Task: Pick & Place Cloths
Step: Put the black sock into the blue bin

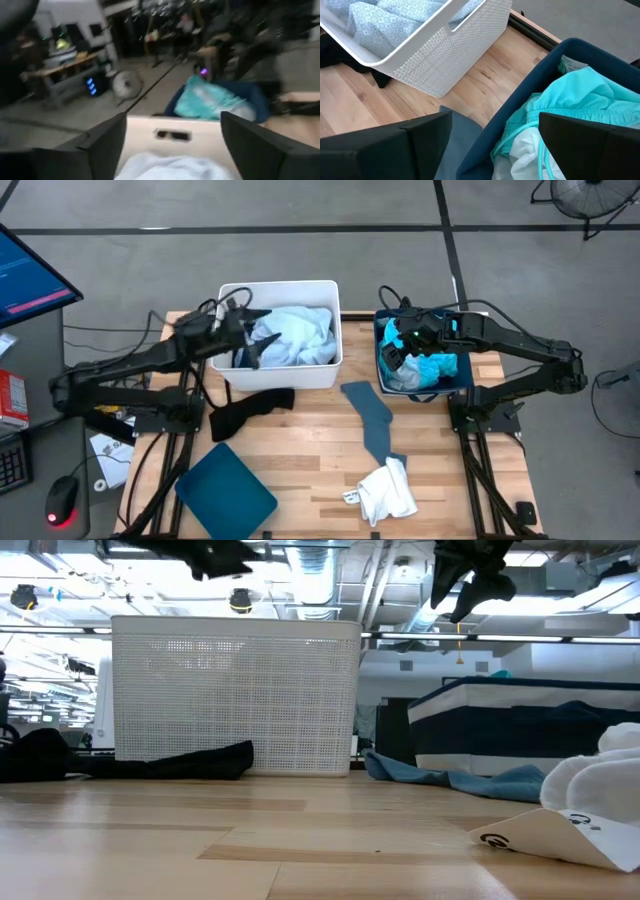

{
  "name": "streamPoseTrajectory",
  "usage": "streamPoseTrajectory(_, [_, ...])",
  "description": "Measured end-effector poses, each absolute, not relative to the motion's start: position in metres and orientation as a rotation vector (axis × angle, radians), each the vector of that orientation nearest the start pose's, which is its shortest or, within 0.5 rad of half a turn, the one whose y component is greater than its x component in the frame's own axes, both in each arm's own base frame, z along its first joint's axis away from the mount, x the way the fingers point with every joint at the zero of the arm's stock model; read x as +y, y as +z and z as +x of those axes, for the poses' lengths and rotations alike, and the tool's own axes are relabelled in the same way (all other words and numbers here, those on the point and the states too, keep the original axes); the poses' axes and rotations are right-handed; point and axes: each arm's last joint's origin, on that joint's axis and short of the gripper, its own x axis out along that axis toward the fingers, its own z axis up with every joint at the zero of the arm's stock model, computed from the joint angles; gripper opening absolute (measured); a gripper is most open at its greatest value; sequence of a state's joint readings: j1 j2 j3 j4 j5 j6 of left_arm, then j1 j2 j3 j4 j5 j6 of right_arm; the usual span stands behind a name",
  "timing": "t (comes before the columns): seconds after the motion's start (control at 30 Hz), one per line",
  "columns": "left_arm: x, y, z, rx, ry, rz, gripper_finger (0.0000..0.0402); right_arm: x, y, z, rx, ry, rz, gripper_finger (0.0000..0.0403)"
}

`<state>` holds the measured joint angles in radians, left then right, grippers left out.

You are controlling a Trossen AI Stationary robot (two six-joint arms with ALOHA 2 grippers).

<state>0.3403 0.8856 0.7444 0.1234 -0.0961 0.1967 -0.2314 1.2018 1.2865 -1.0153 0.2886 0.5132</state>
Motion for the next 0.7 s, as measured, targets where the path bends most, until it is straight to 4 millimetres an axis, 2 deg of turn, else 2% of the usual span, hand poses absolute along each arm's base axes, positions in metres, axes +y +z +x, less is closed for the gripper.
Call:
streamPoseTrajectory(0.13, [0.042,0.339,0.178,0.022,0.319,0.159,0.0332,-0.059,0.354,0.213,0.794,-0.711,0.437,0.0291])
streamPoseTrajectory(0.3, [0.004,0.334,0.179,0.072,0.157,0.146,0.0322,-0.059,0.354,0.213,0.794,-0.711,0.438,0.0291])
streamPoseTrajectory(0.47, [-0.032,0.316,0.186,0.209,0.047,0.141,0.0308,-0.059,0.354,0.213,0.793,-0.711,0.438,0.0291])
streamPoseTrajectory(0.7, [-0.056,0.274,0.195,0.527,0.091,0.055,0.0306,-0.059,0.354,0.214,0.785,-0.711,0.441,0.0291])
